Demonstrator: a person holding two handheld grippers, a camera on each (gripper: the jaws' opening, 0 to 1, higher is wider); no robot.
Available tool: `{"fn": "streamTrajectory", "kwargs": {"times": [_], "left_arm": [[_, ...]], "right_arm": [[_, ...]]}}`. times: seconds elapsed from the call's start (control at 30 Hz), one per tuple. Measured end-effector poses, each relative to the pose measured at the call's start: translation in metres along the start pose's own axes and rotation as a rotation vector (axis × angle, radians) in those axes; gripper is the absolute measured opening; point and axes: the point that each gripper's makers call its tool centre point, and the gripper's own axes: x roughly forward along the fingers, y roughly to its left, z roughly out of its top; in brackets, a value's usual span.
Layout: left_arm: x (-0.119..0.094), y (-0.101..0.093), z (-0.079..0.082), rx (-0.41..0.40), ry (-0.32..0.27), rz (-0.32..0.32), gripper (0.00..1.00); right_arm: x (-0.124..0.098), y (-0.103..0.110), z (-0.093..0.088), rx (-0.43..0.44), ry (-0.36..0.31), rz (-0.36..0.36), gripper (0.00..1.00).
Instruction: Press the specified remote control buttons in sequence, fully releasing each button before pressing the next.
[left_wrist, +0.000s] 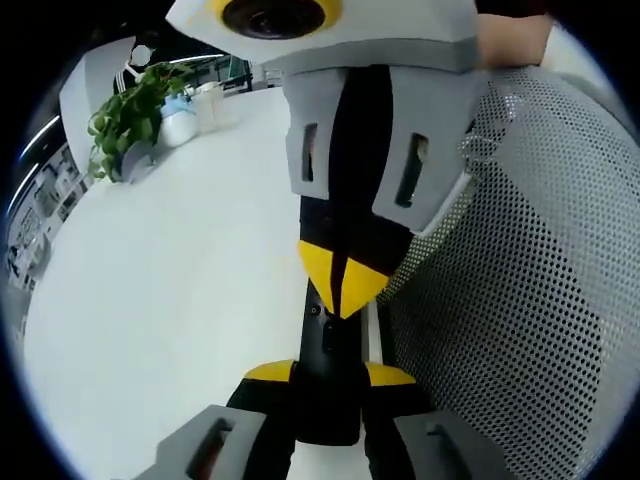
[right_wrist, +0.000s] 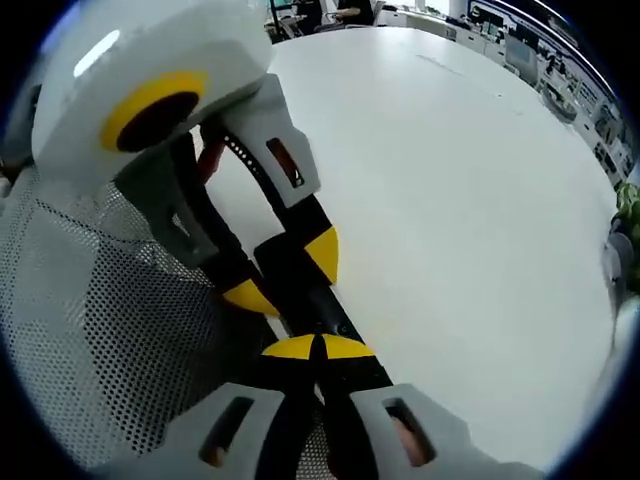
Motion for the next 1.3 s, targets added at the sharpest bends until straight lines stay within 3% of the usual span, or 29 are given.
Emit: {"fn": "streamTrajectory", "kwargs": {"times": [0.5, 0.57, 0.7, 0.87, 0.9, 1.3], "left_arm": [[0.001, 0.002, 0.001, -0.002, -0.005, 0.005, 0.24], [0.001, 0.002, 0.001, -0.002, -0.005, 0.004, 0.24], [0.001, 0.002, 0.0, -0.001, -0.005, 0.004, 0.24], [0.0, 0.001, 0.001, -0.002, -0.005, 0.004, 0.24], [0.0, 0.001, 0.001, -0.001, -0.005, 0.004, 0.24], [0.0, 0.001, 0.001, -0.002, -0.004, 0.004, 0.24]], "right_arm": [[-0.001, -0.004, 0.001, -0.025, 0.005, -0.02, 0.0], [-0.003, -0.011, 0.002, -0.05, -0.001, -0.059, 0.0], [-0.004, -0.01, 0.005, 0.007, -0.026, -0.029, 0.0], [0.0, -0.007, -0.001, -0.047, 0.01, -0.04, 0.0], [-0.001, -0.007, 0.002, -0.054, -0.009, -0.042, 0.0], [0.0, -0.008, 0.0, -0.017, -0.011, -0.043, 0.0]]}}
